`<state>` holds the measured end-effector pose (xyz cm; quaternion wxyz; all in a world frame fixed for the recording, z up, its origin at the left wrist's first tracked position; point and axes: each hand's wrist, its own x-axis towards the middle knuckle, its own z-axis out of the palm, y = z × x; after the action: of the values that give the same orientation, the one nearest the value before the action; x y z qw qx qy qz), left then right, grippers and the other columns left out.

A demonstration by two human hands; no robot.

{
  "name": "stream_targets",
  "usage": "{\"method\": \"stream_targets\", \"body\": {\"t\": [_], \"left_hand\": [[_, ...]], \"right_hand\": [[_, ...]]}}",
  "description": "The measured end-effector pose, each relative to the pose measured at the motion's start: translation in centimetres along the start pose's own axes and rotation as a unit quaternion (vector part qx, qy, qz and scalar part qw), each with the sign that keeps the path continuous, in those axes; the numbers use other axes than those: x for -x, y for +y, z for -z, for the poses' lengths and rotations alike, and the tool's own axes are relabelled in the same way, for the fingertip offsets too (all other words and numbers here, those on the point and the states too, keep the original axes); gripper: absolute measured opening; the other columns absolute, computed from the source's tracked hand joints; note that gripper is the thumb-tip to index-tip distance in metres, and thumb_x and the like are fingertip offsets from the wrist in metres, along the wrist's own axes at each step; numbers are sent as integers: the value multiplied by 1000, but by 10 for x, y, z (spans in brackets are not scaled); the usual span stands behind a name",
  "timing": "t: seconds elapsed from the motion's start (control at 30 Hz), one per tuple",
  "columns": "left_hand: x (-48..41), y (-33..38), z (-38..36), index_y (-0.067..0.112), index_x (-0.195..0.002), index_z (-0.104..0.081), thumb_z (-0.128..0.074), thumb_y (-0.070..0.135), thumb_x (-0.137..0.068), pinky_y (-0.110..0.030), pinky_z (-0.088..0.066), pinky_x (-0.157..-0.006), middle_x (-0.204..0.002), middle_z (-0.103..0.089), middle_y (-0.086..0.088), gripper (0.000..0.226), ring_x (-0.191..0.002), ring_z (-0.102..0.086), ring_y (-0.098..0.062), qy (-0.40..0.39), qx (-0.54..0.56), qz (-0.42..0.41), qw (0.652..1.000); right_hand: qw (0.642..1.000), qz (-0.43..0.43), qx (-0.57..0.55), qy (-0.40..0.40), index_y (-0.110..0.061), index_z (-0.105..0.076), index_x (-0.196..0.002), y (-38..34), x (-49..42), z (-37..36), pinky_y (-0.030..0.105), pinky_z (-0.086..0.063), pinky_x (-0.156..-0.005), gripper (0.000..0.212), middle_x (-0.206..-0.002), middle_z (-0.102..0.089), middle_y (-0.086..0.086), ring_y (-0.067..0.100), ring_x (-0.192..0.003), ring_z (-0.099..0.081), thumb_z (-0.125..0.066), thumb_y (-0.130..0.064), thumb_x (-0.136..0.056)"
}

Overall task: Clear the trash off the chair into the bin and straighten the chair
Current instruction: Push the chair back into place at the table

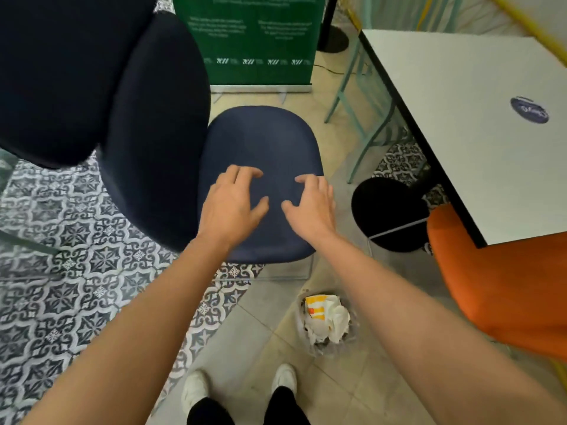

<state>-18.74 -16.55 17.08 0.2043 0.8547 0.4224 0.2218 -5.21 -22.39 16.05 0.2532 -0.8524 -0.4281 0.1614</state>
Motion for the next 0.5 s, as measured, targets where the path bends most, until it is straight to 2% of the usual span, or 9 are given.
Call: {"method": "stream_targets", "body": {"t": [0.2, 0.33, 0.5], "left_hand": [[-19, -9, 85, 14, -124, -49, -61, 28, -86, -37, -49, -81, -122, -50, -3, 42, -109, -52, -20, 39, 23, -75, 996], [-26, -21, 131, 14, -123, -50, -62, 26, -85, -33, -47, -83, -122, -50, -1, 41, -111, -52, -18, 43, 36, -121, 991], [-35, -43, 187, 17, -123, -50, -61, 27, -85, -35, -47, -80, -121, -49, 1, 41, -108, -51, -18, 66, 35, -150, 986]], "right_hand": [[999, 15, -17, 42, -21, -43, -126, -84, 0, 13, 37, -32, -103, 45, -131, -41, 0, 20, -128, -34, -61, -27, -85], [997, 10, -41, 70, -20, -44, -125, -134, 5, 15, 38, -33, -104, 44, -131, -42, 1, 21, -127, -35, -61, -27, -86], [993, 21, -62, 99, -18, -46, -125, -197, 8, 16, 40, -33, -105, 41, -130, -43, 3, 22, -128, -34, -59, -27, -87]]}}
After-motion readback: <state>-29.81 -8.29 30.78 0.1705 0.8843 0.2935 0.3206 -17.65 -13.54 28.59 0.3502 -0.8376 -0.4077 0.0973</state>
